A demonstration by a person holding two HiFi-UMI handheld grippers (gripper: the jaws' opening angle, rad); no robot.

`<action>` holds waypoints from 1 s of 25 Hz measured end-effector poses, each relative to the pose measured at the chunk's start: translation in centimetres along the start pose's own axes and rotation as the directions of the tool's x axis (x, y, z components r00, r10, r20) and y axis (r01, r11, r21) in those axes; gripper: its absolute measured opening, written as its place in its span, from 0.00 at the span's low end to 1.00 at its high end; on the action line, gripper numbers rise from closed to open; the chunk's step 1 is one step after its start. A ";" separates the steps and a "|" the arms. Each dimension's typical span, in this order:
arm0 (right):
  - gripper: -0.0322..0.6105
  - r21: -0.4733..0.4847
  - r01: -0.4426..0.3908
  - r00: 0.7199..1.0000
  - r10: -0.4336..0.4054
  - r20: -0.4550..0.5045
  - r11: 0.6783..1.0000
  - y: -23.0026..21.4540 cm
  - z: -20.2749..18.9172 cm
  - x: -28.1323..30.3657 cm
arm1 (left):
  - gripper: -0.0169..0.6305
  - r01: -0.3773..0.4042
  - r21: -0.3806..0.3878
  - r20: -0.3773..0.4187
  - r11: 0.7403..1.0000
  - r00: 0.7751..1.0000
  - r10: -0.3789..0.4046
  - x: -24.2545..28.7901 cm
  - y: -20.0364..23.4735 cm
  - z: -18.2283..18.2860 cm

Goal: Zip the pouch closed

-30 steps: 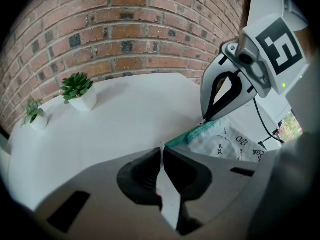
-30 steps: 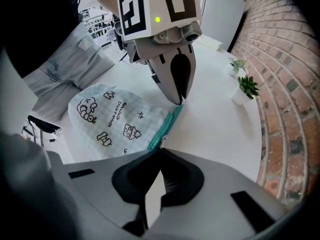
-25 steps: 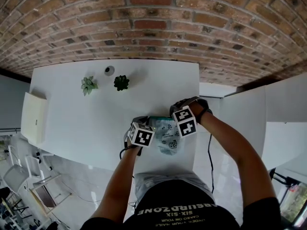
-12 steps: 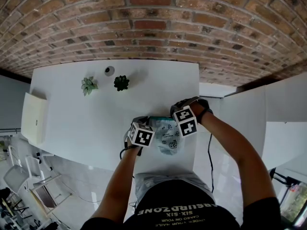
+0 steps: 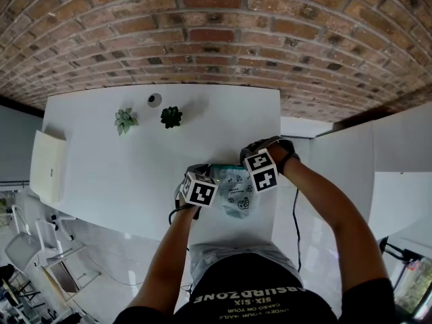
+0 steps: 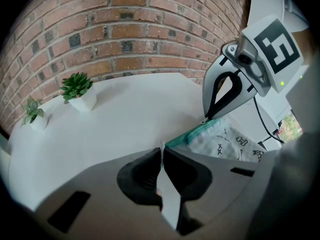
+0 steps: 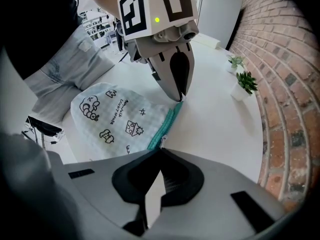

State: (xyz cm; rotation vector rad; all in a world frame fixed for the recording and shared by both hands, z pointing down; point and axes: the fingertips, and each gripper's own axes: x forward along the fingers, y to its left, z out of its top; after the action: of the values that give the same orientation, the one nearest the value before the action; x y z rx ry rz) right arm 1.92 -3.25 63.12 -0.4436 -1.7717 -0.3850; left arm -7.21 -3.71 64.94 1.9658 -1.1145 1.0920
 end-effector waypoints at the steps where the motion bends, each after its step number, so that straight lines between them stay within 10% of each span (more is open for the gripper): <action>1: 0.05 0.002 0.000 1.000 0.000 0.001 1.000 0.0 0.0 0.0 | 0.06 0.001 0.000 -0.001 1.000 1.000 -0.001 0.0 0.0 0.0; 25: 0.05 0.024 -0.004 1.000 0.005 -0.016 1.000 0.2 -1.0 -0.2 | 0.06 0.001 -0.018 0.001 1.000 1.000 -0.001 0.1 0.1 0.0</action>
State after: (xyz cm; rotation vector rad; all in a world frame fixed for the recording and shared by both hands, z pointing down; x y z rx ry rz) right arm 2.91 -3.63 63.22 -0.4266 -1.7579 -0.3629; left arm -7.26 -3.73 65.01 1.9528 -1.1196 1.0766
